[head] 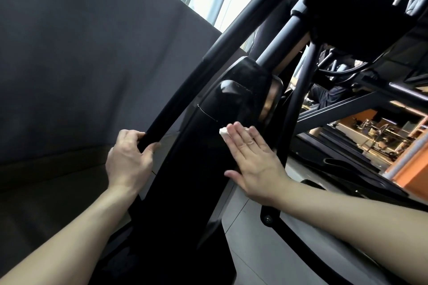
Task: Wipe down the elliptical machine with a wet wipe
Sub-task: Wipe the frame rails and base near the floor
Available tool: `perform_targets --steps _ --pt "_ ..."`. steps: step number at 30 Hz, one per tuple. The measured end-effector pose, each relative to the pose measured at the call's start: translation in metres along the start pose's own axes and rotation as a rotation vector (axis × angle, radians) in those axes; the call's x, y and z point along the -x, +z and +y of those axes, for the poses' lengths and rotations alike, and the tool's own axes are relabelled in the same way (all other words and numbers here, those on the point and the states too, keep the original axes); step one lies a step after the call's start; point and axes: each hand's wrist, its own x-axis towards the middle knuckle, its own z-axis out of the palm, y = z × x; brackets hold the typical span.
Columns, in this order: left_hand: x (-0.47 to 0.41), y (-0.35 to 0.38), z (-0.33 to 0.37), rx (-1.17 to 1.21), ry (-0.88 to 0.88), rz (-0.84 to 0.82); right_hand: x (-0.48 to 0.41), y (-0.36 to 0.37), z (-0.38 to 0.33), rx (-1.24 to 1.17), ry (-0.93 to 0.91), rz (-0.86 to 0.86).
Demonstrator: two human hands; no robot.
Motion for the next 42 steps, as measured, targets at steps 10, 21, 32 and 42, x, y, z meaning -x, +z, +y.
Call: perform_targets --steps 10,21,32,42 --pt "-0.001 0.000 -0.001 -0.022 0.011 -0.019 -0.102 -0.029 0.035 0.142 0.234 0.034" --pt "-0.003 -0.003 -0.001 -0.020 0.009 -0.024 -0.131 -0.036 0.012 0.136 0.131 -0.152" --pt "-0.002 -0.003 -0.004 0.000 0.020 -0.025 -0.058 0.017 -0.061 0.020 -0.198 -0.267" --pt "-0.001 0.000 -0.004 0.018 0.018 -0.033 -0.029 0.017 -0.051 0.007 -0.049 -0.069"
